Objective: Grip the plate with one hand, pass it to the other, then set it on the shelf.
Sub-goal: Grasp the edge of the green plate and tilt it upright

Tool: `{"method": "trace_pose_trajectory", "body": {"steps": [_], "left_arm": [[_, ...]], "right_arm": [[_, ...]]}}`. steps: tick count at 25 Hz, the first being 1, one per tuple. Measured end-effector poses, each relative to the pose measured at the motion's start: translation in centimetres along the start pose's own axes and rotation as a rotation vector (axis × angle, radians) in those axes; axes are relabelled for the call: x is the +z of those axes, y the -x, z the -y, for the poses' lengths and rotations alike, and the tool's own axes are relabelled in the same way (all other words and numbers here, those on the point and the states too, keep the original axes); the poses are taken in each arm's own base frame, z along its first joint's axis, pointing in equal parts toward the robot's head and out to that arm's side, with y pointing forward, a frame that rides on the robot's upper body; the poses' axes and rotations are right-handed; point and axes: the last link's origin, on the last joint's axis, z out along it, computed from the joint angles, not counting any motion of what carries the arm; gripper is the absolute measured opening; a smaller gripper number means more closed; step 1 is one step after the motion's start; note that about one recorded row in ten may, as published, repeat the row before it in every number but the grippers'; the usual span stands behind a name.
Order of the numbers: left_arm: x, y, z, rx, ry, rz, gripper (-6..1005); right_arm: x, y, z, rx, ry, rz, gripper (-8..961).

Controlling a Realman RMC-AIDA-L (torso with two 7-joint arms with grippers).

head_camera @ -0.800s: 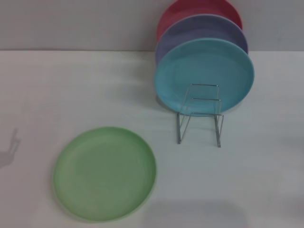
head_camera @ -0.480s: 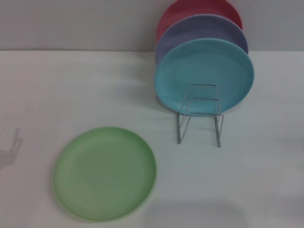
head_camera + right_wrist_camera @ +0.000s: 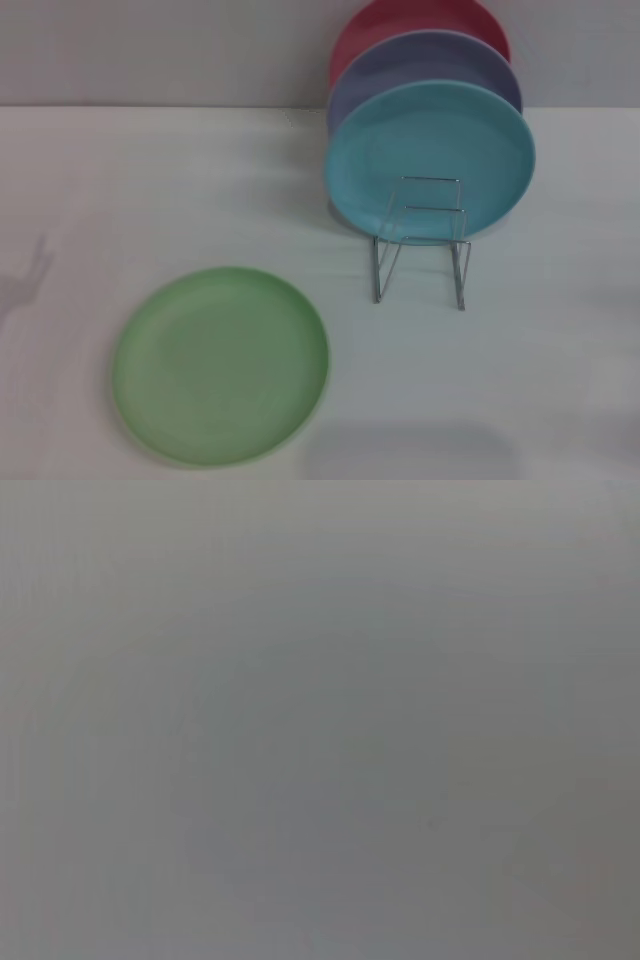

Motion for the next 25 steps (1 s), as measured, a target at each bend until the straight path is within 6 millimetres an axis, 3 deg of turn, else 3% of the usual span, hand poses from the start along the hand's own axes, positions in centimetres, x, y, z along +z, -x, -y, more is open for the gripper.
{"method": "trace_pose_trajectory", "body": {"steps": [8, 10, 16, 25], "left_arm": [[2.1, -4.1, -2.0, 0.082, 0.025, 0.165, 798], [3.2, -6.8, -3.1, 0.076, 0.036, 0.267, 797], [4.2, -10.2, -4.8, 0.122, 0.049, 0.487, 795], [4.6, -11.7, -6.6, 0.106, 0.105, 0.652, 791]], "right_arm": [[-0.2, 0.0, 0.1, 0.012, -0.002, -0.002, 824], [-0.2, 0.0, 0.1, 0.013, -0.002, -0.003, 824], [-0.1, -0.1, 0.0, 0.017, 0.0, -0.006, 824], [-0.1, -0.2, 0.0, 0.017, -0.002, -0.012, 824]]}}
